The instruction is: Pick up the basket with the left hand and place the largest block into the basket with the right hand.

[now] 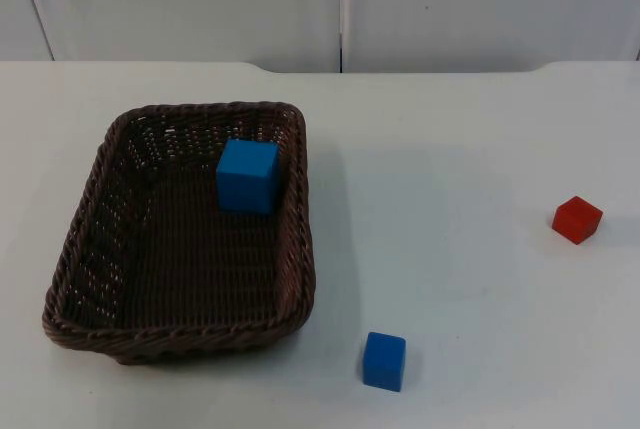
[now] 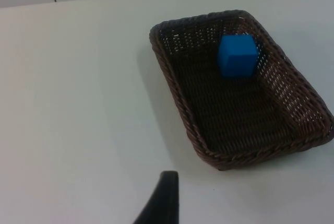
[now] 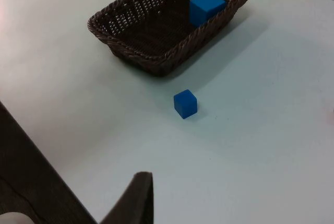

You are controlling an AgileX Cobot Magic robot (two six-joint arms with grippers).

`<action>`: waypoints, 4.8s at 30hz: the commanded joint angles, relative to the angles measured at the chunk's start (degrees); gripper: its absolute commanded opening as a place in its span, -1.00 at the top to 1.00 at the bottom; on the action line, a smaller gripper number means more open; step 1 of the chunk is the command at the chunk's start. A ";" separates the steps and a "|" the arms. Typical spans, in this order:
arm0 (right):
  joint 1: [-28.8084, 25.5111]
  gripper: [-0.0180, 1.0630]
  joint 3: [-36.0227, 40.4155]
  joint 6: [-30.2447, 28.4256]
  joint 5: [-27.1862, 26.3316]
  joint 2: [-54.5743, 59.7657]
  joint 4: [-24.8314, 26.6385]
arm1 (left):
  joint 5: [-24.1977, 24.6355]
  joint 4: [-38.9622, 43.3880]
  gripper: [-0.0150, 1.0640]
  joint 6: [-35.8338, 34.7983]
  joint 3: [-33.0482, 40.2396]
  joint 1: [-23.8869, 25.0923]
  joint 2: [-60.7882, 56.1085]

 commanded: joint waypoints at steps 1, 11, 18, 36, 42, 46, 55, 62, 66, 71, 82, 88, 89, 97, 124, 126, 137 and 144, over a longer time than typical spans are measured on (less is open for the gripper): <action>0.19 -0.98 0.41 0.05 -0.01 -0.16 -0.14 | 0.16 0.16 -0.61 0.15 0.35 0.15 -0.20; 0.19 -0.98 0.41 0.05 -0.01 -0.16 -0.14 | 0.16 -0.25 -0.61 0.43 0.35 0.15 -0.20; 0.19 -0.98 0.41 0.05 -0.01 -0.16 -0.14 | 0.16 -0.12 -0.62 0.43 0.35 0.15 -0.20; 0.19 -0.98 0.41 0.05 -0.01 -0.16 -0.14 | 0.16 0.83 -0.98 -0.23 0.35 0.15 -0.20; 0.19 -0.98 0.41 0.05 -0.01 -0.16 -0.14 | 0.16 2.04 -0.98 -0.61 0.35 0.15 -0.20; 0.19 -0.98 0.43 0.32 -0.01 -0.16 -0.24 | 0.16 3.96 -0.98 -2.39 0.35 0.15 -0.20; 0.19 -0.98 0.43 0.45 -0.01 -0.16 -0.19 | 0.16 4.33 -0.98 -2.94 0.35 0.15 -0.20; 0.19 -0.98 0.43 0.76 -0.01 -0.16 -0.29 | 0.16 4.33 -0.98 -2.94 0.35 0.15 -0.20; 0.19 -0.98 0.43 0.69 -0.01 -0.16 -0.18 | 0.16 4.33 -0.98 -2.94 0.35 0.15 -0.20; 0.19 -0.98 0.43 0.69 -0.01 -0.16 -0.18 | 0.16 3.89 -0.98 -3.07 0.35 0.15 -0.20; 0.08 -0.98 0.43 0.69 -0.12 -0.16 -0.18 | 0.16 4.12 -0.98 -3.07 0.35 0.15 -0.20; -1.11 -0.98 0.43 0.69 -0.12 -0.16 -0.18 | 0.16 4.12 -0.98 -3.07 0.35 0.15 -0.20; -1.11 -0.98 0.43 0.69 -0.12 -0.16 -0.18 | 0.16 4.12 -0.98 -3.07 0.35 0.15 -0.20; -13.07 -0.98 0.43 0.69 -0.12 -0.16 -0.18 | 0.16 4.12 -0.98 -3.07 0.35 0.15 -0.20; -39.89 -0.98 0.43 0.98 -0.12 -0.16 -0.30 | 0.16 4.12 -0.98 -3.07 0.35 0.15 -0.20; -39.89 -0.98 0.43 0.98 -0.12 -0.16 -0.30 | 0.16 4.12 -0.98 -3.07 0.35 0.15 -0.20; -39.89 -0.98 0.43 0.98 -0.12 -0.16 -0.30 | 0.16 4.10 -0.98 -3.07 0.35 0.35 -0.20; -39.87 -0.98 0.43 0.98 -0.12 -0.16 -0.20 | 0.16 4.57 -0.98 -3.07 0.35 5.20 -0.20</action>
